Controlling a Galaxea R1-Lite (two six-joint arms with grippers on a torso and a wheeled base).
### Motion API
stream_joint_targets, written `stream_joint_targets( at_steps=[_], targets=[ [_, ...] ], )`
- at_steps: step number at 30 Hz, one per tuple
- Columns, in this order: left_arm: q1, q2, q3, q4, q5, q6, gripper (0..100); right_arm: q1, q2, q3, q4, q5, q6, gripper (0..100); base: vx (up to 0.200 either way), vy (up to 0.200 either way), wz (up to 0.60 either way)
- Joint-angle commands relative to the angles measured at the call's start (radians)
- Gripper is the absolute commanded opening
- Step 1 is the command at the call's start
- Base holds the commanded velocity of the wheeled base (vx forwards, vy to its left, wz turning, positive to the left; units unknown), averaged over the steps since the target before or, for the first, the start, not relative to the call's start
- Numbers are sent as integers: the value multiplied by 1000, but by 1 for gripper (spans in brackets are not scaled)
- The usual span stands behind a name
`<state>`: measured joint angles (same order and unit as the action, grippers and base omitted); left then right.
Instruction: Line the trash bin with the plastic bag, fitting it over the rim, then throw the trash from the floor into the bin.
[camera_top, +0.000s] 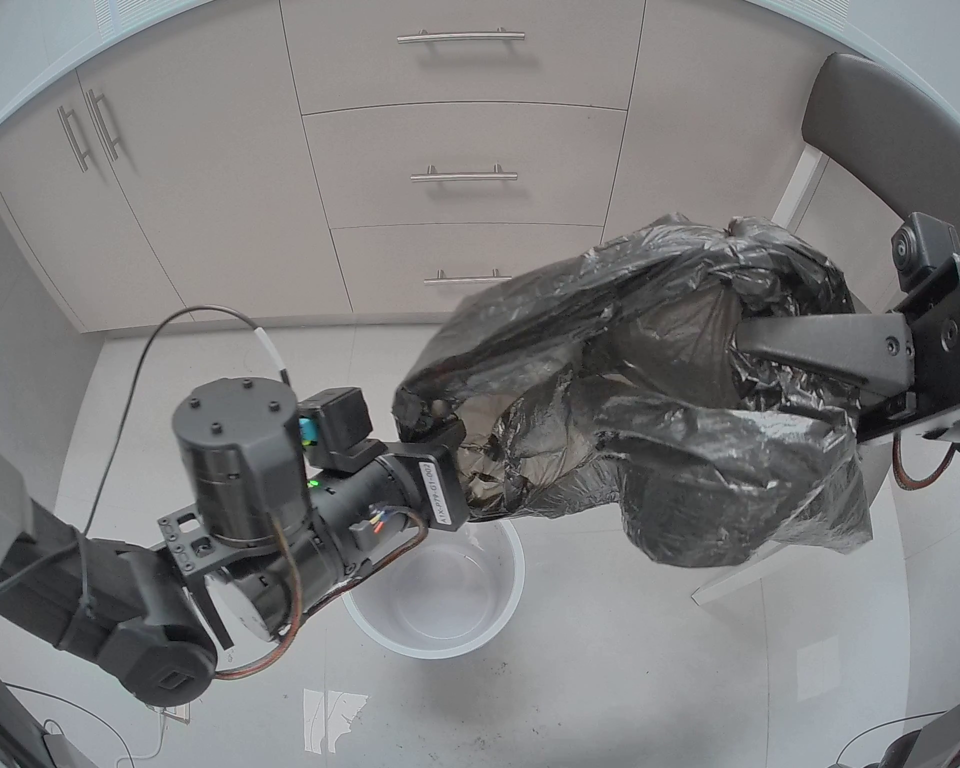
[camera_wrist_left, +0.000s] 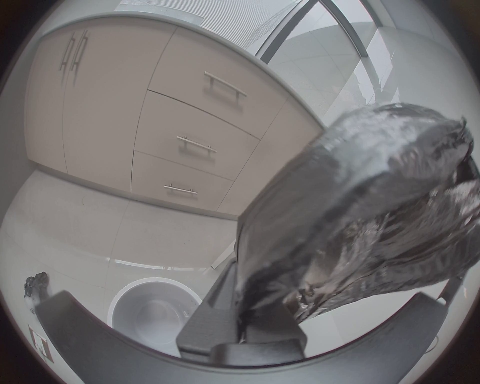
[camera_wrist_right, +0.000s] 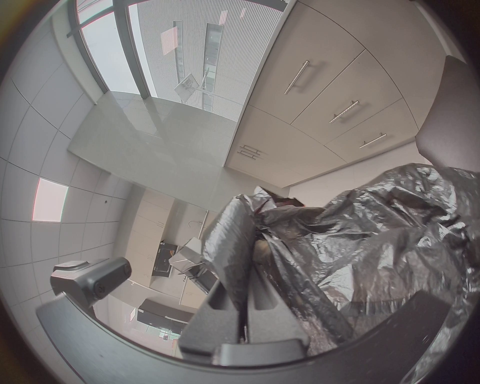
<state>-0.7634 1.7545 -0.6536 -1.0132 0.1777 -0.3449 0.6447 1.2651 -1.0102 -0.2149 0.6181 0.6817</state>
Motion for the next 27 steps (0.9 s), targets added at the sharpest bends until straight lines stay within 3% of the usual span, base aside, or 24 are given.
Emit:
stream_joint_targets(
  at_steps=[1, 5, 12, 17, 18, 20, 21, 24, 27],
  targets=[
    [-2, -231, 108, 21, -10, -26, 0, -8, 56, -5, -3, -15, -28, 0, 0, 0, 0],
    [-2, -398, 166, 153, -24, -29, 0, 13, 100, -19, -6, -83, -44, 0, 0, 0, 0],
    [-4, -541, 167, 337, -29, -114, 0, 76, 132, -19, -6, -93, -37, 0, 0, 0, 0],
    [-2, -586, 198, 372, -52, -137, 0, 102, 171, -16, -6, -123, -19, 0, 0, 0, 0],
    [-2, -590, 218, 372, -64, -175, 0, 118, 198, -19, -11, -158, 4, 0, 0, 0, 0],
    [-2, -590, 221, 370, -67, -186, 0, 121, 206, -22, -12, -166, 12, 0, 0, 0, 0],
    [4, -587, 227, 372, -104, -258, 0, 136, 240, -37, -14, -209, 61, 0, 0, 0, 0],
    [9, -584, 233, 375, -162, -332, 0, 167, 270, -62, -4, -224, 159, 0, 0, 0, 0],
    [13, -581, 239, 375, -199, -359, 0, 201, 281, -53, -3, -232, 188, 0, 0, 0, 0]
  ],
)
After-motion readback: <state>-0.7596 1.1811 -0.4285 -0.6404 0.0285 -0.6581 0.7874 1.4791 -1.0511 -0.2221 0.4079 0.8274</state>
